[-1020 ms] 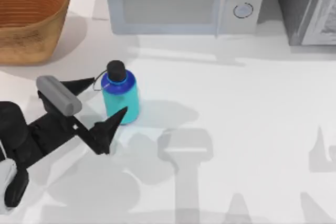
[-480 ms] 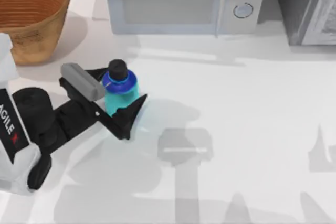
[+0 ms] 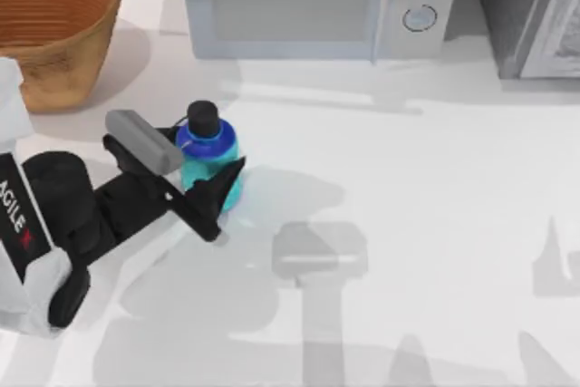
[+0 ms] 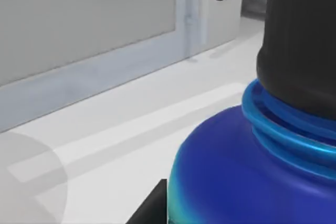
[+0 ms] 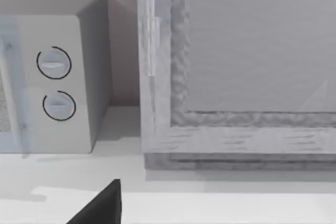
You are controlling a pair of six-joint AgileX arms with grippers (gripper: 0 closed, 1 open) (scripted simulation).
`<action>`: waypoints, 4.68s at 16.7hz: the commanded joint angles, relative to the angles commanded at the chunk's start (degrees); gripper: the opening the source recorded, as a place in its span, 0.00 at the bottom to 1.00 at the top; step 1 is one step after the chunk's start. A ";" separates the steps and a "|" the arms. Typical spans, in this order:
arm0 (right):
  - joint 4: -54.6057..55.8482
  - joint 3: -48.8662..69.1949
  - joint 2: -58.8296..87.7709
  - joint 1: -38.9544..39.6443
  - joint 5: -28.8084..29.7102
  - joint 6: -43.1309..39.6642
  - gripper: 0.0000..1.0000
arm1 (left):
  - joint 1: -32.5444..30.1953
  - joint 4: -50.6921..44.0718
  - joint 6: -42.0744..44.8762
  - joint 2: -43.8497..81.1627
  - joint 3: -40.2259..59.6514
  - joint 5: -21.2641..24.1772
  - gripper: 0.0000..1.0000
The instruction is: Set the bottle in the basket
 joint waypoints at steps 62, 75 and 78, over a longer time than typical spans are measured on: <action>0.00 0.00 0.00 0.00 0.00 0.00 1.00 | 33.60 -69.49 4.92 -7.73 59.28 33.35 0.23; 0.00 0.00 0.00 0.00 0.00 0.00 1.00 | 33.60 -69.49 4.92 -7.73 59.28 33.35 1.00; 0.00 0.00 0.00 0.00 0.00 0.00 1.00 | 33.60 -69.49 4.92 -7.73 59.28 33.35 1.00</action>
